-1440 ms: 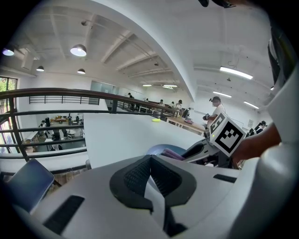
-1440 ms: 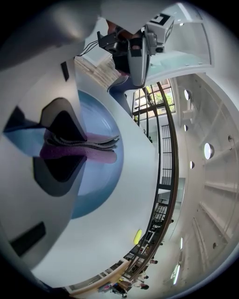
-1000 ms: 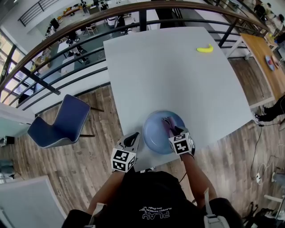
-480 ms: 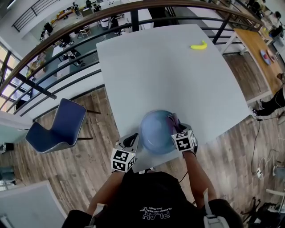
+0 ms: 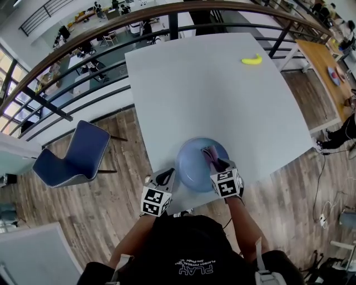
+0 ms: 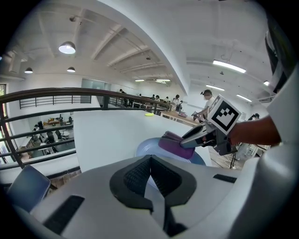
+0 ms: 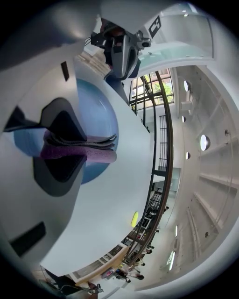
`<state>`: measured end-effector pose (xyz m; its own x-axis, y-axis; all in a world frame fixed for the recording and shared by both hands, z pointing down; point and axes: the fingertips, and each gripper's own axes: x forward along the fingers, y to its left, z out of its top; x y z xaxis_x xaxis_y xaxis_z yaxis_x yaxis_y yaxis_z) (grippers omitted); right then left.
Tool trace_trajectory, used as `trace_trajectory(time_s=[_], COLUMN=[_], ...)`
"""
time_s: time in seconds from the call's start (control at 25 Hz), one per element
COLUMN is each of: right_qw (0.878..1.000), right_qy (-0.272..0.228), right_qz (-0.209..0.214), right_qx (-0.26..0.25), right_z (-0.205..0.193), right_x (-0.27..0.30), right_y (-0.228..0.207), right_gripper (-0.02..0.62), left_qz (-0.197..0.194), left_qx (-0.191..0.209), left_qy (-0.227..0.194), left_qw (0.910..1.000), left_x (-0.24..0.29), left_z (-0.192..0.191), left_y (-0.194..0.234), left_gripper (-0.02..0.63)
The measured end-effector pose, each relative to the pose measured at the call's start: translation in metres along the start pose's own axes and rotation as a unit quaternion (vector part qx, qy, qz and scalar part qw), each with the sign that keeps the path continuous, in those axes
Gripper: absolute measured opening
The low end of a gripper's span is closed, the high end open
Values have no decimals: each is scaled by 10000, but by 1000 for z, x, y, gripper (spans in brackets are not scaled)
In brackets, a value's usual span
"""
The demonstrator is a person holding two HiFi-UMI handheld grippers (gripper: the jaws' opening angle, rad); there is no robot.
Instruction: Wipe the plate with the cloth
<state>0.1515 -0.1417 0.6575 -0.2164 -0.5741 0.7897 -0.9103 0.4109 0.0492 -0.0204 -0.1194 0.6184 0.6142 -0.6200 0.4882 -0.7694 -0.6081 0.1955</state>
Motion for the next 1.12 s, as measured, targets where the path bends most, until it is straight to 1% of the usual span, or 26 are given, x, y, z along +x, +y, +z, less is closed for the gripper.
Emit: trace_trajectory(time_s=[0.36,0.52,0.64,0.8,1.0,1.12], right_qw=[9968,9952,9945,9930,9939,9950], right_qy=[22,49,95,223,235,243], right_qz=[688,858,932,972,866,820], right_qx=[-412,-468,-469,-638,-637,-518], right_z=[0,-4,-8,-16,-20,-24], right_x=[-4,0,1,3,2,0], right_y=[79,101,110,117,106,97], right_gripper=[104,104,104,104,104,104], left_qz=[50,123,141,160,131,97], left_qx=[-35,-98,-113,-101,-85,-64], left_qy=[40,54,70,91,69,87], left_qw=[10000,9999,9998,9998,9999,9999], left_x=[-13,-19,-23,-26,-25,-22], left_z=[-7,-11,-16,-18,-17,-17], left_y=[4,11,11,11,8,4], left_gripper=[14,14,14,14,14,14])
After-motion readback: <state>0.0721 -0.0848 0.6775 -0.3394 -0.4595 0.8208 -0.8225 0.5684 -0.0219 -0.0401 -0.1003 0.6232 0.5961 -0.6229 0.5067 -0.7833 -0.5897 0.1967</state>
